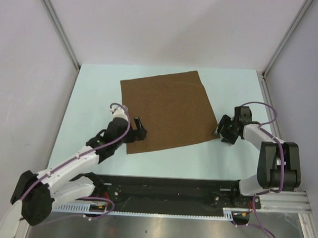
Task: Fold the napkin, place the utensils inside, and roll it up
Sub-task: Fold the napkin
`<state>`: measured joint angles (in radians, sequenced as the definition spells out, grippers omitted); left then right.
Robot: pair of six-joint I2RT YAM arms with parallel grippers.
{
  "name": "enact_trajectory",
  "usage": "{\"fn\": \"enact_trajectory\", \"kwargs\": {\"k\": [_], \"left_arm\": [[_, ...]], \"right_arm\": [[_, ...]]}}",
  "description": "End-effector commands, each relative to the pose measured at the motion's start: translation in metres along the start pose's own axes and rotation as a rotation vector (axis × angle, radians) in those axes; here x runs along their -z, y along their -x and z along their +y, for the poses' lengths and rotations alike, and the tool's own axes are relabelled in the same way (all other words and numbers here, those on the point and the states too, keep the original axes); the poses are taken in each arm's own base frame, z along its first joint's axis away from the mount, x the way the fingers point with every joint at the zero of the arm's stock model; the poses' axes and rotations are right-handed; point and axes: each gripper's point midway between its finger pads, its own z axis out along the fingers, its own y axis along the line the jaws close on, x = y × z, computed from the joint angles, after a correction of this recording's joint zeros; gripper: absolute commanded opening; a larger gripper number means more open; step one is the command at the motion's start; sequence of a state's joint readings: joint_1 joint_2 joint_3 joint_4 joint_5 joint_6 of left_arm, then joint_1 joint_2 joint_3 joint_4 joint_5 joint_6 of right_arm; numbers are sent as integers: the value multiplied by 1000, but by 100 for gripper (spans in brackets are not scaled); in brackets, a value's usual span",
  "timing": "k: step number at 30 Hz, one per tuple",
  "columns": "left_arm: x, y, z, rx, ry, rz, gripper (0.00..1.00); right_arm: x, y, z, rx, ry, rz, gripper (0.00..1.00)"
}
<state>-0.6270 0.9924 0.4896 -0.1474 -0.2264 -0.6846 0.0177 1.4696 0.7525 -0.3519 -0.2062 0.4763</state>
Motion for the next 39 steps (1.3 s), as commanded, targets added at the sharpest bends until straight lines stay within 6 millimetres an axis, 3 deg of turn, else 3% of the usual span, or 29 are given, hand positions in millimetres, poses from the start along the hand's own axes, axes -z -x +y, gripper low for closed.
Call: {"fn": "enact_trajectory", "kwargs": {"k": [1, 8, 12, 19, 27, 30, 34, 35, 38, 39], "left_arm": [[25, 50, -21, -39, -85, -55, 100], [43, 84, -28, -80, -118, -102, 100], [51, 102, -39, -110, -154, -108, 100], [66, 129, -39, -184, -152, -140, 100], [67, 136, -31, -202, -129, -166, 100], [68, 139, -28, -234, -122, -166, 100], [70, 152, -10, -264, -26, -209, 100], [71, 153, -8, -267, -14, -218, 100], [70, 155, -1, -269, 3, -248, 100], [70, 155, 5, -262, 15, -244, 100]], "right_arm": [[-7, 15, 0, -14, -4, -41, 65], [-15, 12, -3, -14, -8, -25, 47], [-17, 16, -7, -11, -34, -41, 45], [-25, 21, -12, -10, -63, -47, 35], [-21, 24, -6, 5, -32, -52, 3], [-6, 36, 3, 21, -23, -84, 0], [15, 52, 46, 86, 30, -134, 0], [24, 66, 61, 104, 44, -172, 0], [25, 71, 102, 164, 79, -186, 0], [24, 83, 121, 177, 104, -203, 0]]}}
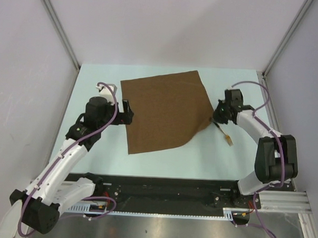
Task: Fold the napkin, place the utensils inside, and roll it up
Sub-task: Fold the napkin
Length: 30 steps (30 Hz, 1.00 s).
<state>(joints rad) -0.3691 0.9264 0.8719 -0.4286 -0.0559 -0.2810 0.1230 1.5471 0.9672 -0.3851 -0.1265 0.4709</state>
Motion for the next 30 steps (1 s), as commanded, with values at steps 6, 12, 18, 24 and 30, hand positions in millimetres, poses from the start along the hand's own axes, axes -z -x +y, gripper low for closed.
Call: {"fn": "enact_trajectory", "kwargs": {"k": [6, 12, 18, 24, 30], "left_arm": [[12, 25, 30, -24, 107, -115, 100], [11, 23, 35, -13, 114, -110, 100], [8, 20, 36, -6, 109, -93, 100], [6, 17, 37, -2, 111, -82, 100], [6, 17, 40, -3, 124, -84, 100]], "right_arm": [[-13, 78, 170, 131, 265, -153, 0], [-79, 68, 258, 161, 396, -101, 0], [-107, 69, 321, 71, 541, -102, 0], [-116, 76, 354, -61, 689, -120, 0], [-135, 81, 381, -186, 803, -95, 0]]}}
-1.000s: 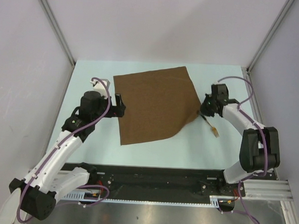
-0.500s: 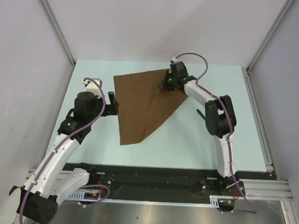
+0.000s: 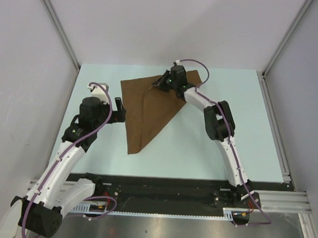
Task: Fold the napkin, place the utensils inside, and roll it up
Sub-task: Fold the napkin
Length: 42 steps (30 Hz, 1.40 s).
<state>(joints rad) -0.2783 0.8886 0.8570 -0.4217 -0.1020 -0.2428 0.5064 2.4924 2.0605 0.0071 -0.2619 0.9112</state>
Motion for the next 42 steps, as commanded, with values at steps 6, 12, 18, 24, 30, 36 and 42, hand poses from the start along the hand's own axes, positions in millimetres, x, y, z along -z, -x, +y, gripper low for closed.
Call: {"fn": "enact_trajectory", "kwargs": {"k": [6, 12, 18, 24, 30, 36, 42], "left_arm": [[-4, 4, 7, -7, 20, -17, 100], [-5, 3, 7, -8, 21, -13, 100], [-7, 1, 9, -12, 28, -6, 100], [-6, 0, 9, -12, 29, -5, 100], [-7, 0, 9, -14, 30, -2, 100], [-6, -1, 9, -13, 30, -2, 100], [-7, -2, 10, -16, 33, 2, 100]], "right_arm": [[-41, 14, 58, -123, 248, -77, 0], [-47, 12, 81, -79, 353, -135, 0], [-56, -1, 93, -56, 393, -166, 0], [-61, 1, 91, -78, 413, -214, 0], [-61, 0, 106, -72, 462, -278, 2], [-60, -1, 113, -71, 511, -319, 6], [-59, -5, 123, -49, 536, -354, 6]]}}
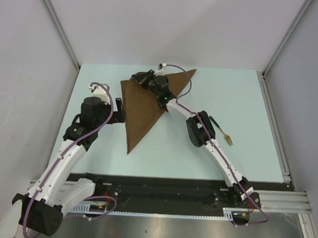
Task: Fold the napkin, place the utensils inside, and roll it up
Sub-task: Fold the napkin
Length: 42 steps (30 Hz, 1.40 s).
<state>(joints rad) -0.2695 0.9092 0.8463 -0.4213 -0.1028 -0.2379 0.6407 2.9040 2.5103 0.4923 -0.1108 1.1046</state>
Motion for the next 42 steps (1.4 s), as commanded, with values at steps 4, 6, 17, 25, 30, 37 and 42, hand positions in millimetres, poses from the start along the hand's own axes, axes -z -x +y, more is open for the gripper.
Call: {"fn": "enact_trajectory", "kwargs": {"k": [4, 6, 17, 25, 30, 37, 42], "left_arm": [[-2, 6, 6, -13, 20, -27, 100], [-2, 6, 7, -15, 25, -26, 100], [-7, 7, 12, -9, 35, -26, 100], [-35, 16, 3, 152, -54, 9, 98], [-58, -4, -8, 244, -60, 92, 93], [-71, -63, -15, 268, -3, 195, 83], [-77, -103, -10, 323, 17, 255, 77]], "right_arm": [[-6, 7, 31, 31, 93, -94, 21], [-5, 9, 29, 34, 104, -88, 42], [24, 44, 74, 76, 306, -26, 100], [110, 121, 113, 178, 264, -2, 100], [163, 156, 73, 223, -10, 51, 92], [224, 184, 16, 201, -182, 87, 81], [231, 179, -23, 169, -269, 154, 74]]}}
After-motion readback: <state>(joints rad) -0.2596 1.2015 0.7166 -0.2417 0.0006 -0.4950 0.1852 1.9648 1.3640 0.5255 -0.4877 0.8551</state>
